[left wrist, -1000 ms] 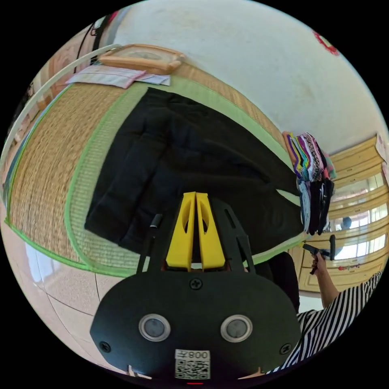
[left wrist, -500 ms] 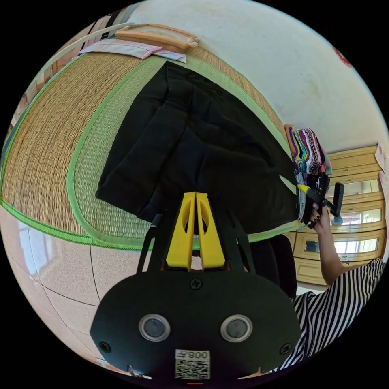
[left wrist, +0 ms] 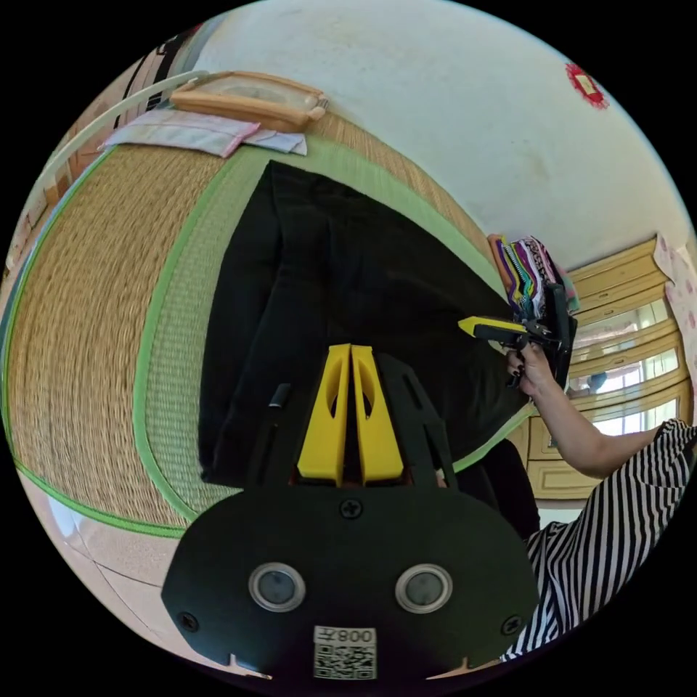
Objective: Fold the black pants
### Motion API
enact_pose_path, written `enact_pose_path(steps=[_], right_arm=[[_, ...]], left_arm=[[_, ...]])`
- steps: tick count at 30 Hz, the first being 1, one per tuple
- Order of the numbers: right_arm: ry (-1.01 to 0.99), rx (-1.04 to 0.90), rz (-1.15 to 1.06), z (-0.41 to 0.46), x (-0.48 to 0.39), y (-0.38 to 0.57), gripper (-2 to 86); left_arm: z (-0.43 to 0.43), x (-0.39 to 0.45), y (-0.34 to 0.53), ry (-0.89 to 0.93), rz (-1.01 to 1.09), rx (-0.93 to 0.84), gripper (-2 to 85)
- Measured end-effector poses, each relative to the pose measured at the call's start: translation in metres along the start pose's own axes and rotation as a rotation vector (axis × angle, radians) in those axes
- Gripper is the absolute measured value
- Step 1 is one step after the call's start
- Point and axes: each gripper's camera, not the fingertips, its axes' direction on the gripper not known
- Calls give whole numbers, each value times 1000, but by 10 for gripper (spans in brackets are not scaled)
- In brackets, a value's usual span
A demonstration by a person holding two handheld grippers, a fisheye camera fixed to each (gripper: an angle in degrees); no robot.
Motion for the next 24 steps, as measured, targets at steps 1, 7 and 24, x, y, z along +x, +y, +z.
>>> enact_pose_path(steps=[1,7,24], right_arm=[[6,35,-7,-4,1,-11,58],[133,32,-82,4,14,-98,78],[345,-202,-227,110,16,-247,92]], left_arm=[[-7,3,-18,-8,28,20,24],[-18,28,-117,-110,172,-15,61],[18,113,-248,-351,338,-443,94]])
